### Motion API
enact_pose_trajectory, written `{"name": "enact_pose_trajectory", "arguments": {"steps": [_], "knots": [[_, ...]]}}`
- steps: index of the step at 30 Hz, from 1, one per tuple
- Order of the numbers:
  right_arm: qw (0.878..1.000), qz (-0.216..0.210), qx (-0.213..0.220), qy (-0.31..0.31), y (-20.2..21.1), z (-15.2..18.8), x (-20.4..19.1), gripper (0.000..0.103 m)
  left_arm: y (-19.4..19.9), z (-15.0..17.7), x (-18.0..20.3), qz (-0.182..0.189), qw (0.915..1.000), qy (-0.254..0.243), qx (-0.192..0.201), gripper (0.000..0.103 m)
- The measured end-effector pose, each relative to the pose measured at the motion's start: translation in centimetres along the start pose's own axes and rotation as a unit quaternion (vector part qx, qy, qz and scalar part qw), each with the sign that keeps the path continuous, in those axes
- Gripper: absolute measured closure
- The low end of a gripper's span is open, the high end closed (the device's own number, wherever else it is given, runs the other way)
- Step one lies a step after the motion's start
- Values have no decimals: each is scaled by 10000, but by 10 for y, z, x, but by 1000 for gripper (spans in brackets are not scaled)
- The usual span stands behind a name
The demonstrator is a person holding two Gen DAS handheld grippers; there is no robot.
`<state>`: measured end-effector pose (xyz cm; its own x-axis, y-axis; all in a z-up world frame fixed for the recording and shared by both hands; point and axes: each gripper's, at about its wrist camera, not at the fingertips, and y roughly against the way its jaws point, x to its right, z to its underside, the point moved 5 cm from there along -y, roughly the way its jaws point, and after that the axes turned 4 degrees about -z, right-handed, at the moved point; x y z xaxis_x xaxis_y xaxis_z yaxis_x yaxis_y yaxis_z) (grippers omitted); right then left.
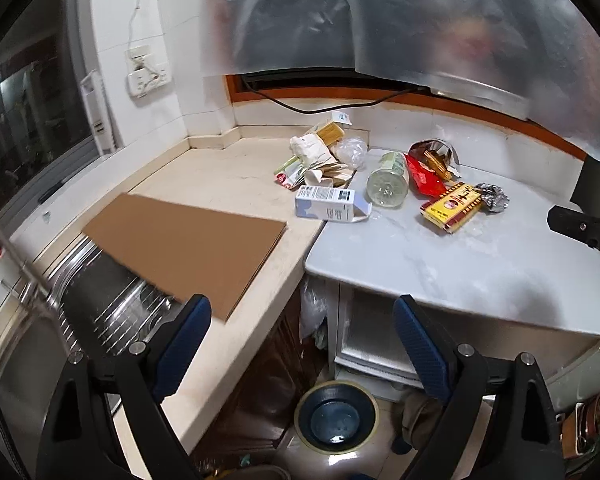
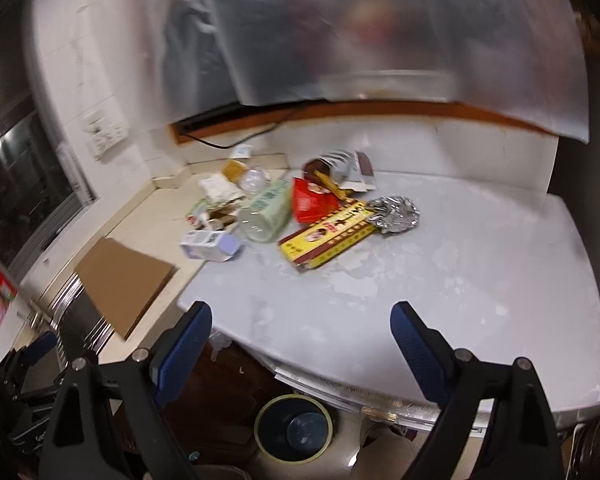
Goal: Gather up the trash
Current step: 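Grasp the white medicine box with the left tool while the right tool grasps the yellow-red spice box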
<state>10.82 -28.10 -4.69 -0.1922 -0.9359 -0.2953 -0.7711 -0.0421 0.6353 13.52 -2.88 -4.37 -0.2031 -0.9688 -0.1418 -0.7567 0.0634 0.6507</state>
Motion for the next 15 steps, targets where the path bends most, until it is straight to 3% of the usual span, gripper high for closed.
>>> {"name": "enact_pose_trajectory", "arguments": {"steps": [9, 15], "knots": [[9972, 211, -342, -634, -79, -45, 38, 13, -73, -53, 21, 143, 9993, -355, 32, 12], [9896, 227, -837, -1151, -133, -52, 50, 14, -129, -76, 20, 277, 9993, -121, -227, 12]]}}
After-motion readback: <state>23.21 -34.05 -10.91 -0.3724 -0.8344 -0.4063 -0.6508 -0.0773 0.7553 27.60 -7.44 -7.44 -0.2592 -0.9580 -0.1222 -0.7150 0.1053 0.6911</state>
